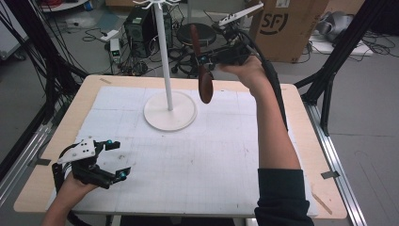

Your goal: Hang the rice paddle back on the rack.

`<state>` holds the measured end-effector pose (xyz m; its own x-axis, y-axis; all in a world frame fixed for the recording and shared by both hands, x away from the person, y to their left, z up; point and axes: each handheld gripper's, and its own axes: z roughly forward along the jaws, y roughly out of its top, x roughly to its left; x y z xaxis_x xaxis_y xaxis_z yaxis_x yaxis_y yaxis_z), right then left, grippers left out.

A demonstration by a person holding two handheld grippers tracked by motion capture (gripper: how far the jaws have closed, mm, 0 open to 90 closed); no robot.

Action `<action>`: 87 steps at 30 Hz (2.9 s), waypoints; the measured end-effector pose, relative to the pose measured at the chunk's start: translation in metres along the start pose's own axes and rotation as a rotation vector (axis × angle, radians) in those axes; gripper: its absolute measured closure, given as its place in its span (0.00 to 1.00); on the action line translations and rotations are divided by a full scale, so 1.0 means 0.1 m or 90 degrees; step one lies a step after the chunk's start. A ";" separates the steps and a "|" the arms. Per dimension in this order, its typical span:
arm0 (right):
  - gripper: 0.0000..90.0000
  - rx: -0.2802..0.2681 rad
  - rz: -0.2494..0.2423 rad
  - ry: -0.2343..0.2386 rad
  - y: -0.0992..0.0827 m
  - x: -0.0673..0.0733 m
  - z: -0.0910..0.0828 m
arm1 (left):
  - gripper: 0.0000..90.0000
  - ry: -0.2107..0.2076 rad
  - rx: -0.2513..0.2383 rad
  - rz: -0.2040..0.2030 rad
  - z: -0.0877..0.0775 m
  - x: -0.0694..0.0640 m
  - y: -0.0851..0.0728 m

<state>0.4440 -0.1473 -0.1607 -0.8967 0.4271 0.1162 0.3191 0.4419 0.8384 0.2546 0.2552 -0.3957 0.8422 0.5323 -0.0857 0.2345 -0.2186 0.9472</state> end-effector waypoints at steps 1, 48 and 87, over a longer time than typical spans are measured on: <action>0.87 0.002 0.003 0.000 0.03 0.00 0.00 | 0.02 0.000 0.000 0.001 0.00 0.00 0.00; 0.87 0.024 0.010 -0.045 0.72 -0.18 0.22 | 0.02 -0.008 -0.015 -0.006 -0.02 0.01 0.01; 0.87 0.053 0.026 -0.026 0.78 -0.32 0.28 | 0.02 -0.011 -0.013 -0.005 -0.03 -0.01 0.00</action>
<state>0.5061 -0.1045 -0.1144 -0.8698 0.4771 0.1256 0.3805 0.4867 0.7863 0.2522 0.2574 -0.3942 0.8490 0.5191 -0.0987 0.2316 -0.1976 0.9525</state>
